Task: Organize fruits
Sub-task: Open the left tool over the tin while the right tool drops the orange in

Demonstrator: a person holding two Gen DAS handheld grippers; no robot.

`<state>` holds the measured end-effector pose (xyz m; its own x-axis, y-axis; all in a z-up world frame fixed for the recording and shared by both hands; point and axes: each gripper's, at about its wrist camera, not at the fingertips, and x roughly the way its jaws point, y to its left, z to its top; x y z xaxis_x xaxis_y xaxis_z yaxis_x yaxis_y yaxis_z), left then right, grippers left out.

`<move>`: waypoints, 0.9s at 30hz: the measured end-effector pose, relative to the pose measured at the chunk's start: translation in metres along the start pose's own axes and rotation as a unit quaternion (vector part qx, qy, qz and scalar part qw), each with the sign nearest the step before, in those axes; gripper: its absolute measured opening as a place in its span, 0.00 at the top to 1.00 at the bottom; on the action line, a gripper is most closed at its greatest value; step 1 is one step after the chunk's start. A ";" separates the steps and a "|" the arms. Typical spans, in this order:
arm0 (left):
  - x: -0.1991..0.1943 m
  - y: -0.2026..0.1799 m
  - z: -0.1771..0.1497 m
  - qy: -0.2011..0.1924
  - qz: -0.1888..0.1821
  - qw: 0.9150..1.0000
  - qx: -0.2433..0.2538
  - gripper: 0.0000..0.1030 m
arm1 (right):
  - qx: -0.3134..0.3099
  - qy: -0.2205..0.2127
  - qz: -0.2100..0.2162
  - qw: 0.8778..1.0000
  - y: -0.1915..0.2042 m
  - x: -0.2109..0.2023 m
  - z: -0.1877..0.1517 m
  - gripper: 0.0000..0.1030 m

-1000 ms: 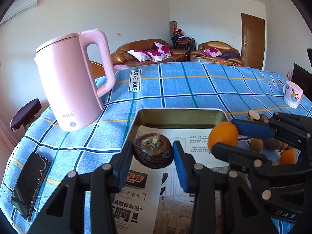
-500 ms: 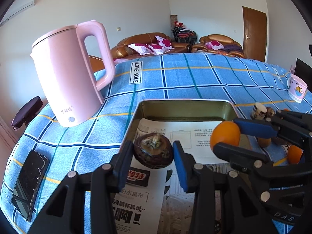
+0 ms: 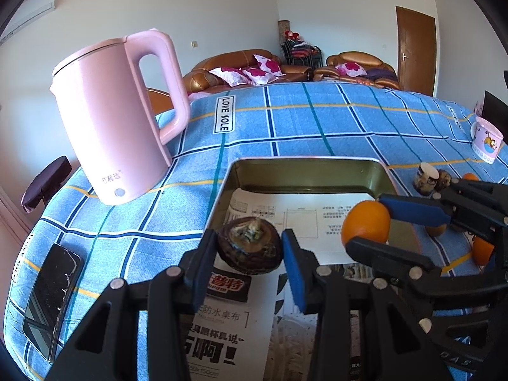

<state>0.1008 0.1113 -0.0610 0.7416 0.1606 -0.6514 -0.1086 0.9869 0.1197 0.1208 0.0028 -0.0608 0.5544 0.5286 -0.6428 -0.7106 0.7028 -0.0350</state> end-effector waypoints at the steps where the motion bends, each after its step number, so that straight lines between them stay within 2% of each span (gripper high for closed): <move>1: -0.001 0.000 0.000 -0.002 0.001 1.000 0.000 0.58 | -0.002 0.001 -0.001 1.000 0.001 0.000 0.000 0.61; 10: -0.002 0.001 -0.001 0.002 0.000 1.000 0.000 0.57 | -0.002 -0.001 -0.011 1.000 0.004 0.000 0.000 0.59; 15: -0.008 0.000 -0.001 0.001 0.000 1.000 0.000 0.52 | 0.002 -0.009 -0.021 1.000 0.001 -0.006 -0.001 0.53; 16: -0.011 0.000 0.000 -0.001 0.001 1.000 0.001 0.48 | 0.004 -0.011 -0.021 1.000 0.000 -0.009 -0.002 0.52; 17: -0.014 0.000 0.000 -0.005 0.010 1.000 0.001 0.37 | 0.007 -0.013 -0.021 1.000 -0.001 -0.010 -0.002 0.50; 20: -0.025 0.000 0.000 -0.023 0.020 1.000 0.001 0.23 | 0.020 -0.021 -0.021 0.999 -0.005 -0.019 -0.005 0.44; 22: -0.032 -0.001 0.000 -0.030 0.012 0.999 -0.003 0.19 | 0.029 -0.026 -0.015 0.999 -0.009 -0.027 -0.007 0.40; 27: -0.051 -0.016 -0.001 -0.054 -0.017 0.998 -0.011 0.16 | 0.033 -0.035 -0.021 0.999 -0.012 -0.049 -0.017 0.39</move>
<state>0.0641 0.0875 -0.0309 0.8117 0.1246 -0.5706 -0.0954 0.9921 0.0810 0.0949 -0.0391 -0.0419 0.6139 0.5277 -0.5871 -0.6573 0.7536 -0.0099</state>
